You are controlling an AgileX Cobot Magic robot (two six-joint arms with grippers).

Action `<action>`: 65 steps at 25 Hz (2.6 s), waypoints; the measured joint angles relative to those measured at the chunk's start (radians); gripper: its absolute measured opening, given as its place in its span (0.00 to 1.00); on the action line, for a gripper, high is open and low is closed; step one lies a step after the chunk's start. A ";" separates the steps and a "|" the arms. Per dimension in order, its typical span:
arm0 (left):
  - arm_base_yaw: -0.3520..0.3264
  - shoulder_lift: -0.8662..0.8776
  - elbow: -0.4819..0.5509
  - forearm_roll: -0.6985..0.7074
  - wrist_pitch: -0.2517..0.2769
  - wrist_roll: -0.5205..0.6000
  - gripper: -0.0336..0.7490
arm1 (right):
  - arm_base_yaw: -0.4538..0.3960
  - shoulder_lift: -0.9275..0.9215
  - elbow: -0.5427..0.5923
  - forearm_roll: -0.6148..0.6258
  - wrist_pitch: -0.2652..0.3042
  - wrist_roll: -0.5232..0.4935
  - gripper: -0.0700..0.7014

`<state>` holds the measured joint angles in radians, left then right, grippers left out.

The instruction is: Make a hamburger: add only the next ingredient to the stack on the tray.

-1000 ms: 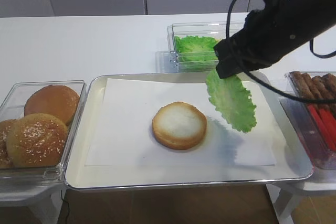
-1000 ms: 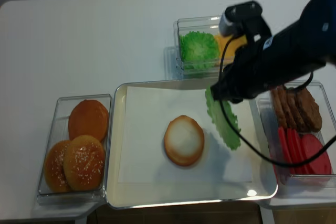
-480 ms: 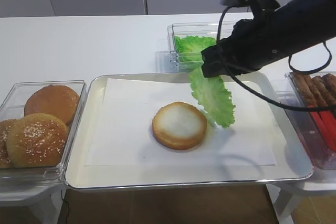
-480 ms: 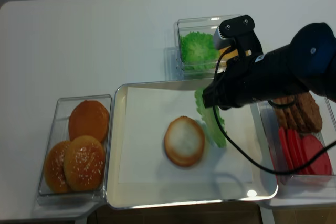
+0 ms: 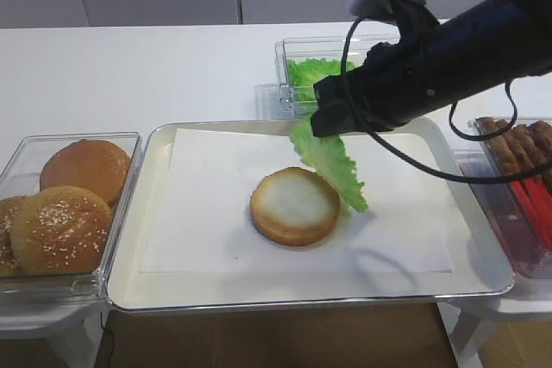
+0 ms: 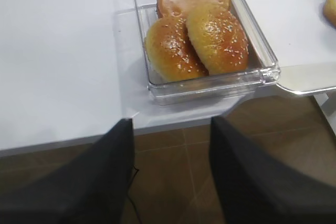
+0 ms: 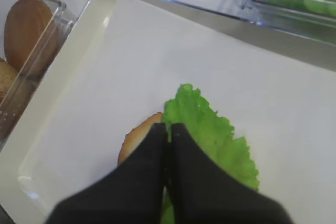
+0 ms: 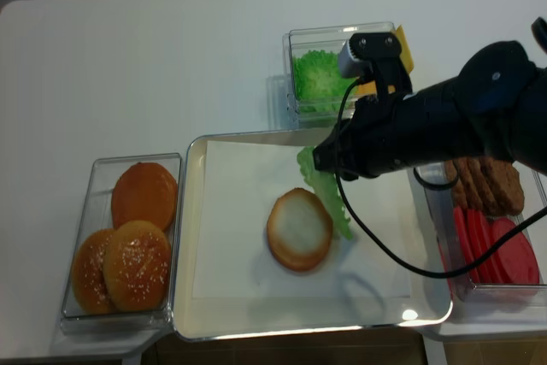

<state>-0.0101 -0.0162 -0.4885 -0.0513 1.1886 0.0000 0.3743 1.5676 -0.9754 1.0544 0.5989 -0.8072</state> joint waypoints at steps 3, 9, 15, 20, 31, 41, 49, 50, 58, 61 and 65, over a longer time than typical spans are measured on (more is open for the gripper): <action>0.000 0.000 0.000 0.000 0.000 0.000 0.49 | 0.000 0.004 0.000 0.012 0.013 0.000 0.10; 0.000 0.000 0.000 0.000 0.000 0.000 0.49 | 0.000 0.004 0.000 0.016 0.023 0.000 0.10; 0.000 0.000 0.000 0.000 0.000 0.000 0.49 | 0.000 0.004 0.000 0.051 0.027 0.000 0.15; 0.000 0.000 0.000 0.000 0.000 0.000 0.49 | 0.000 0.004 0.000 0.090 0.058 0.000 0.29; 0.000 0.000 0.000 0.000 0.000 0.000 0.49 | 0.000 0.004 0.000 0.074 0.049 -0.005 0.58; 0.000 0.000 0.000 0.000 0.000 0.000 0.49 | 0.000 -0.018 -0.026 -0.485 0.043 0.456 0.59; 0.000 0.000 0.000 0.000 0.000 0.000 0.49 | 0.000 -0.165 -0.030 -0.771 0.192 0.665 0.59; 0.000 0.000 0.000 0.000 0.000 0.000 0.49 | 0.000 -0.184 -0.030 -0.776 0.219 0.666 0.59; 0.000 0.000 0.000 0.000 0.000 0.000 0.49 | 0.000 -0.336 0.029 -0.911 0.350 0.757 0.59; 0.000 0.000 0.000 0.000 0.000 0.000 0.49 | 0.000 -0.430 0.103 -0.938 0.362 0.777 0.59; 0.000 0.000 0.000 0.000 0.000 0.000 0.49 | 0.000 -0.591 0.204 -0.929 0.371 0.777 0.59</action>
<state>-0.0101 -0.0162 -0.4885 -0.0513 1.1886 0.0000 0.3743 0.9766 -0.7714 0.1250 0.9702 -0.0305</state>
